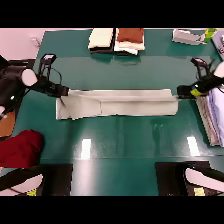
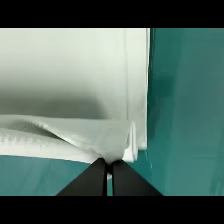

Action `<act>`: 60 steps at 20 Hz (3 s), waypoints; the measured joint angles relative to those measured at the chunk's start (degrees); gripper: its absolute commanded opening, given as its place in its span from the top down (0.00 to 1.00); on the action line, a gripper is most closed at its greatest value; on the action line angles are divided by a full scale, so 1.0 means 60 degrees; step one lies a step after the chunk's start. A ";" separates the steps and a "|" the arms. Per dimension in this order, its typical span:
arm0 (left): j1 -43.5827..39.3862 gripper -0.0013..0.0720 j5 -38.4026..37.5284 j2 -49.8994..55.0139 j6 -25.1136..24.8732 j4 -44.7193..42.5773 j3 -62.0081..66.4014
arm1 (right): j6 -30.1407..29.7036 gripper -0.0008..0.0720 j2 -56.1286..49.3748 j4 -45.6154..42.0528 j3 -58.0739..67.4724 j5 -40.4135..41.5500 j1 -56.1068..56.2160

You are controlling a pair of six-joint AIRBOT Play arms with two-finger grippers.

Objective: Fold the shirts.

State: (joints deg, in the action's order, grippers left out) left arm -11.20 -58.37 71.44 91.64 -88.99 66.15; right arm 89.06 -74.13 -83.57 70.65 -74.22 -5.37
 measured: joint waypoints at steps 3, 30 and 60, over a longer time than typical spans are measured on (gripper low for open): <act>0.0095 0.95 0.0885 0.0882 -0.0197 -0.0011 0.0219 | 0.0098 0.96 -0.1373 0.0044 0.1126 0.0164 0.0142; -0.1147 0.95 0.0444 0.1628 -0.0277 0.1596 0.1257 | -0.0284 0.39 -0.2692 0.2135 -0.0091 0.0889 -0.0896; -0.4586 0.95 0.0597 0.6306 -0.0608 0.3734 0.5257 | 0.0841 0.97 0.0240 0.1512 0.5118 -0.2295 0.2601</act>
State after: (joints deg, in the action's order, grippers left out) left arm -38.72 -54.78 109.27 87.99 -66.59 97.69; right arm 94.11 -72.69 -74.50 101.36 -87.99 10.24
